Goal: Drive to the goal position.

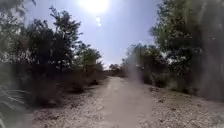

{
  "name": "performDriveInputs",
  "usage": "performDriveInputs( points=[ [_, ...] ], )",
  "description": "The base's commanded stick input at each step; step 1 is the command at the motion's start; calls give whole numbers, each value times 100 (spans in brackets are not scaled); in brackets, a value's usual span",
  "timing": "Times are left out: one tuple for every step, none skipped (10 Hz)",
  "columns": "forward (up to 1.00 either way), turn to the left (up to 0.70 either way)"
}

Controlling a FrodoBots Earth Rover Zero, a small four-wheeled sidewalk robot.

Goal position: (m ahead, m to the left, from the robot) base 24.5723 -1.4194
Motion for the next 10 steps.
performDriveInputs(
  points=[
    [4, 4],
    [4, 4],
    [4, 4],
    [4, 4],
    [4, 4],
    [4, 4],
    [4, 4],
    [4, 4],
    [4, 4],
    [4, 4]
  ],
)
